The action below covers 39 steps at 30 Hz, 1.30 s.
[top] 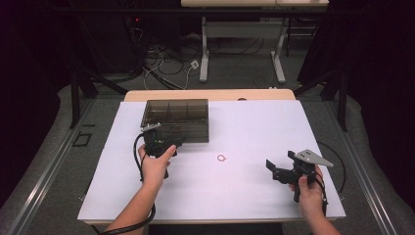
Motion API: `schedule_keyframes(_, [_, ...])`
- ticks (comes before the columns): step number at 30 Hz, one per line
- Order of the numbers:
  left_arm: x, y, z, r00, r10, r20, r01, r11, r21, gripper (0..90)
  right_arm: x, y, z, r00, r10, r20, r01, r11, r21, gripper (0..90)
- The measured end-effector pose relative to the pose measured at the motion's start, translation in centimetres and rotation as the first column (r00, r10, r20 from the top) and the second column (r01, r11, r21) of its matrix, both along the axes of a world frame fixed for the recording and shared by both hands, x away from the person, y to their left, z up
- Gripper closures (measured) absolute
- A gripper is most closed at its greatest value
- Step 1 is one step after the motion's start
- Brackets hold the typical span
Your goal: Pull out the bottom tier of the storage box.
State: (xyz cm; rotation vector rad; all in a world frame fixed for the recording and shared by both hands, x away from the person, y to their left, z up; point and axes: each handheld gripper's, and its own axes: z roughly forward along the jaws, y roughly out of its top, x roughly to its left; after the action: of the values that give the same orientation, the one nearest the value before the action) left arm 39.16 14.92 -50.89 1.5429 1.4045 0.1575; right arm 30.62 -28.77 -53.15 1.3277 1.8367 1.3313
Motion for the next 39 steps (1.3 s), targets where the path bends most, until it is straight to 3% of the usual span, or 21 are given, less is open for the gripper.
schedule_keyframes(7, [0.3, -0.1, -0.6, 0.9996, 0.003, -0.029, -0.004, 0.9996, -0.029, 32.8, 0.0, 0.0, 0.0, 1.0, 0.004, 0.0, -0.004, 1.0, 0.001, 4.9])
schedule_keyframes(9, [0.3, -0.1, -0.8, 0.9989, 0.015, -0.044, -0.017, 0.9985, -0.052, 33.6, 0.0, 0.0, 0.0, 1.0, 0.003, -0.004, -0.003, 1.0, -0.002, 5.0])
schedule_keyframes(17, [0.5, 0.2, -1.7, 0.9959, 0.041, -0.08, -0.048, 0.9956, -0.081, 37.2, 0.1, 0.0, -0.1, 1.0, 0.004, -0.001, -0.004, 1.0, 0.001, 5.1])
schedule_keyframes(30, [0.8, 0.7, -2.9, 0.9848, 0.057, -0.164, -0.076, 0.9907, -0.113, 41.4, 0.1, 0.0, -0.1, 0.9999, 0.006, -0.008, -0.006, 1.0, -0.001, 5.2])
schedule_keyframes(39, [0.9, 0.9, -3.8, 0.973, 0.082, -0.216, -0.12, 0.9785, -0.168, 41.8, 0.1, 0.0, -0.1, 1.0, 0.006, -0.005, -0.006, 1.0, 0.002, 5.2])
